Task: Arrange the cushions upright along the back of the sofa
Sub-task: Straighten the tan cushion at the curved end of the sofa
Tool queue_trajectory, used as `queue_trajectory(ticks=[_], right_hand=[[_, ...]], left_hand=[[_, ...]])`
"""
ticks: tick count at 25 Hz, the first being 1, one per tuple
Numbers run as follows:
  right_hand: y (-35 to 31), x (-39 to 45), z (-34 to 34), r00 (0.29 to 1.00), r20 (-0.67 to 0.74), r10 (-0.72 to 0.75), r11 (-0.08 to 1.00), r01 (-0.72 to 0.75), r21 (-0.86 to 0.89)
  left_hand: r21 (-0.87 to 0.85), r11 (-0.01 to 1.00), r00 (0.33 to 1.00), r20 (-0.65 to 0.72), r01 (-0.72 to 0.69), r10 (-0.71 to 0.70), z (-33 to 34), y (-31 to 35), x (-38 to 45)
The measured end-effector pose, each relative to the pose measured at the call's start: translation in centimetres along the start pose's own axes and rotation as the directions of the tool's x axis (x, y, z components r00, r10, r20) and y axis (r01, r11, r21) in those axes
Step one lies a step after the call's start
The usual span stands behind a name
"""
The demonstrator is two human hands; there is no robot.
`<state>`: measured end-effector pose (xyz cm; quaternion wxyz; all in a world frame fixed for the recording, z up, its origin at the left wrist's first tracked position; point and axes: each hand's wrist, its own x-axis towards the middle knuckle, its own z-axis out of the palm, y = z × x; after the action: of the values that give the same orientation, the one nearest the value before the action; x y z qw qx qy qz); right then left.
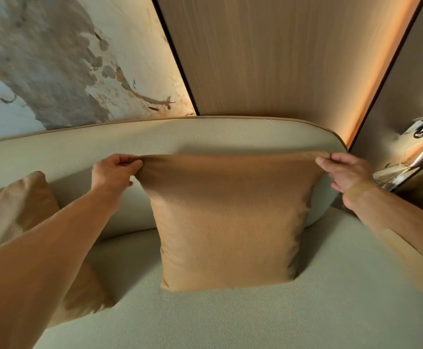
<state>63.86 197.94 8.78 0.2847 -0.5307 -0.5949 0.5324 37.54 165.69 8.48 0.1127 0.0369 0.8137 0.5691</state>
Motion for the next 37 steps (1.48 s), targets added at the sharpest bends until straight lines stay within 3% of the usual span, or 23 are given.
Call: queue_trajectory(ticks=[4,7,10,12,14,17,19,22,25,30,33,35,37], right_hand=[[-0.2,0.9,1.4,1.0,0.001,-0.027,1.0,0.027,-0.011],[0.8,1.1,1.4,0.996,0.072,-0.048,0.999,0.047,0.017],[5.4,0.3,0.7,0.992,0.114,0.054,0.997,-0.06,0.047],[12.0,0.0,0.1,0.984,0.112,0.141,0.977,-0.12,-0.177],[19.3,-0.2,-0.4,0.953,0.206,0.22,0.843,-0.08,-0.532],[25.6,-1.9,0.4,0.867,0.353,0.353,0.679,0.022,-0.734],[27.6,-2.2,1.2,0.883,0.363,0.298,0.663,0.083,-0.744],[28.6,-1.7,2.1,0.937,0.323,0.132,0.716,0.135,-0.685],[28.6,-1.5,2.6,0.957,0.285,0.05,0.692,0.172,-0.701],[28.0,-1.3,1.8,0.957,0.254,0.142,0.729,0.073,-0.681],[27.9,-2.0,1.7,0.94,0.29,0.177,0.749,0.063,-0.66],[28.5,-2.0,1.6,0.936,0.313,0.163,0.722,0.103,-0.685],[28.0,-1.7,1.1,0.913,0.368,0.178,0.679,0.157,-0.717]], left_hand=[[0.071,0.997,0.999,-0.034,-0.009,0.011,0.9,0.0,0.7],[0.014,1.0,1.0,0.003,-0.024,0.024,1.1,-1.2,0.3],[-0.029,1.0,1.0,-0.01,0.003,-0.003,0.8,-5.8,-2.0],[0.181,0.982,0.999,0.008,0.044,-0.047,0.4,-11.7,-3.5],[0.461,0.885,0.983,0.126,0.062,-0.135,0.4,-18.2,-4.9],[0.589,0.805,0.912,0.285,0.077,-0.296,2.0,-24.6,-6.5],[0.606,0.795,0.897,0.35,0.004,-0.271,3.8,-26.3,-6.9],[0.666,0.74,0.939,0.307,-0.097,-0.153,5.5,-27.1,-6.5],[0.72,0.681,0.954,0.281,-0.136,-0.106,6.2,-27.8,-6.2],[0.749,0.654,0.946,0.28,-0.108,-0.165,4.0,-27.3,-6.1],[0.736,0.677,0.941,0.23,-0.003,-0.246,3.0,-27.9,-6.5],[0.732,0.679,0.934,0.203,0.055,-0.295,3.5,-28.2,-6.5],[0.745,0.666,0.917,0.247,0.027,-0.314,3.9,-28.0,-6.1]])
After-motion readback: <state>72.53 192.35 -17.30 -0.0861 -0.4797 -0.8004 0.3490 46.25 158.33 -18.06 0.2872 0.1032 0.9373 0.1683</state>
